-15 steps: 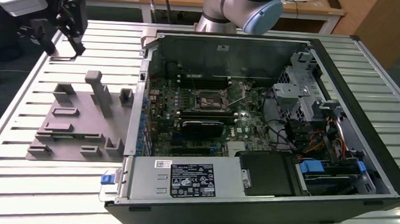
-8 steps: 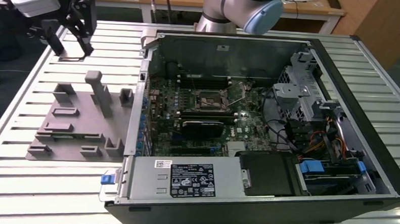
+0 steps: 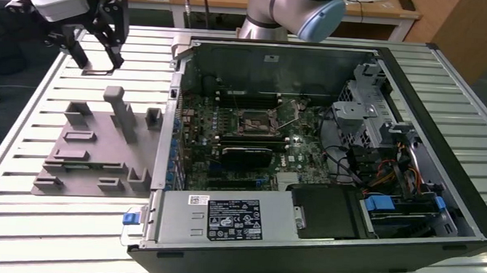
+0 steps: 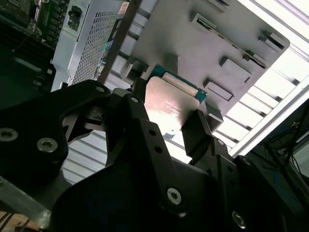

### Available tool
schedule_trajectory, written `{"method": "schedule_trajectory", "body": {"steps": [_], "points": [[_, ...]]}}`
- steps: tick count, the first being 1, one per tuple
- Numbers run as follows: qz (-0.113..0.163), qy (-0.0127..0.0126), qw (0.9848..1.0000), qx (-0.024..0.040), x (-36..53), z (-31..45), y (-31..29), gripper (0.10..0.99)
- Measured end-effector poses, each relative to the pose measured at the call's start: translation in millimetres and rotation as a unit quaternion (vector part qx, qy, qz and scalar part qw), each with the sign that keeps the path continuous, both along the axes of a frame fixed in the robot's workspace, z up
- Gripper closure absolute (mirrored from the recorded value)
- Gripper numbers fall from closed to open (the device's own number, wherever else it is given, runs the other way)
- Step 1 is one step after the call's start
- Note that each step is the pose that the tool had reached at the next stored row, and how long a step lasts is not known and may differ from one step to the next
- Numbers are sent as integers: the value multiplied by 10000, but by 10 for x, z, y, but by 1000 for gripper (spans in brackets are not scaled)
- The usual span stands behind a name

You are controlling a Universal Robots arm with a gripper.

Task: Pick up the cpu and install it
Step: 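Pick up the cpu and move it towards the insertion slot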

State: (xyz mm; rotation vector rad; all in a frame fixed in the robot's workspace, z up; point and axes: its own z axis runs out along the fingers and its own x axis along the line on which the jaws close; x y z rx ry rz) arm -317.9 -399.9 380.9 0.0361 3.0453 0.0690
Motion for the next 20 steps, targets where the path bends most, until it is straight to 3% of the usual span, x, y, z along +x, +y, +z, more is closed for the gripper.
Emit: {"method": "schedule_trajectory", "body": {"steps": [20], "points": [[0, 8, 10000, -16, 355, 0, 0, 545]]}}
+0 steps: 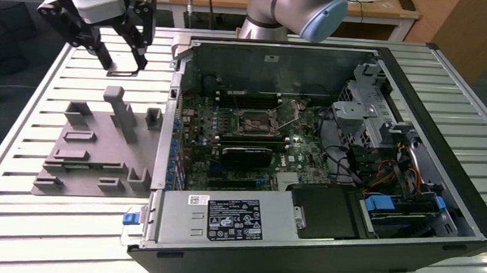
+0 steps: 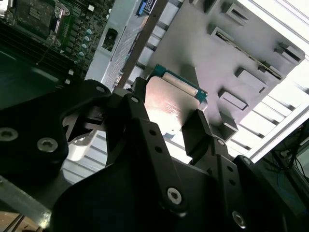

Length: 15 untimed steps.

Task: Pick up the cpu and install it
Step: 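Pick up the cpu and move it towards the insertion slot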

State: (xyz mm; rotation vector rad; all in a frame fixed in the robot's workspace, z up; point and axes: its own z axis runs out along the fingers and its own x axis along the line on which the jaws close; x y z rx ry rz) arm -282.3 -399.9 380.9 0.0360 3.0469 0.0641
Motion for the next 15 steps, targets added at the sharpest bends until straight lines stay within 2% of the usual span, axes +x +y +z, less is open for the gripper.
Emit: {"method": "schedule_trajectory", "body": {"steps": [15], "points": [[0, 6, 10000, -12, 263, 0, 0, 545]]}}
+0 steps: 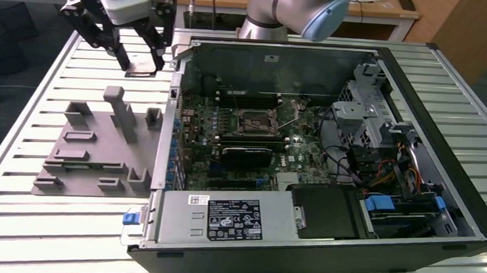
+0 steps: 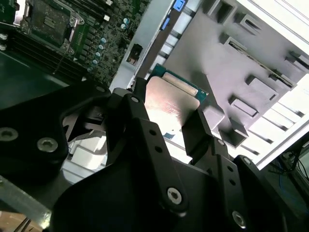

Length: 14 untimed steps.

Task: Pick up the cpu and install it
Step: 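Pick up the cpu and move it towards the insertion slot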

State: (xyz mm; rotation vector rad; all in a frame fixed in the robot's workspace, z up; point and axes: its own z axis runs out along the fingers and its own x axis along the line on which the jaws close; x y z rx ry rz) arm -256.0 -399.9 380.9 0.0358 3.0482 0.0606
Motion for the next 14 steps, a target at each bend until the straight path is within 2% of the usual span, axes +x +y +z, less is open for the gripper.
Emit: {"method": "schedule_trajectory", "body": {"steps": [14], "points": [[0, 9, 10000, -10, 269, 0, 0, 545]]}}
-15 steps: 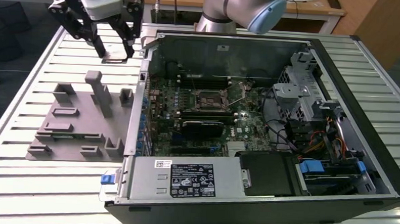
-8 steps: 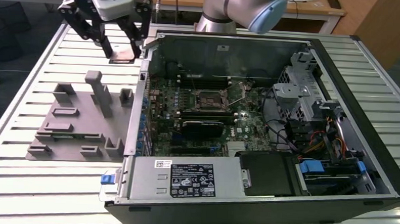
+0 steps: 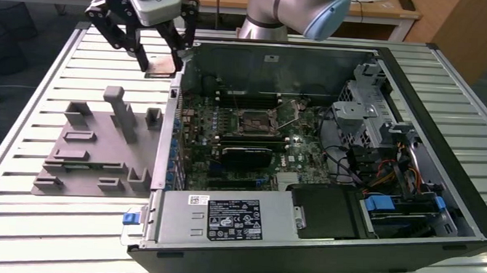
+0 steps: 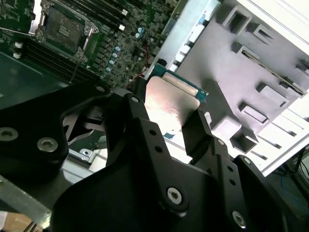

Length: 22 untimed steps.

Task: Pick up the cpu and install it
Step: 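Pick up the cpu and move it towards the insertion slot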

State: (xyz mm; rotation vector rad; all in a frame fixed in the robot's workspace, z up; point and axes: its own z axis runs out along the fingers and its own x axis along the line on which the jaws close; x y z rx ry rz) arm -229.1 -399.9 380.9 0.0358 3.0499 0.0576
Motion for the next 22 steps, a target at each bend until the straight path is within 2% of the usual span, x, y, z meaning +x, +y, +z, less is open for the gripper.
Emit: {"method": "schedule_trajectory", "body": {"steps": [22], "points": [[0, 20, 10000, -20, 463, 0, 0, 545]]}}
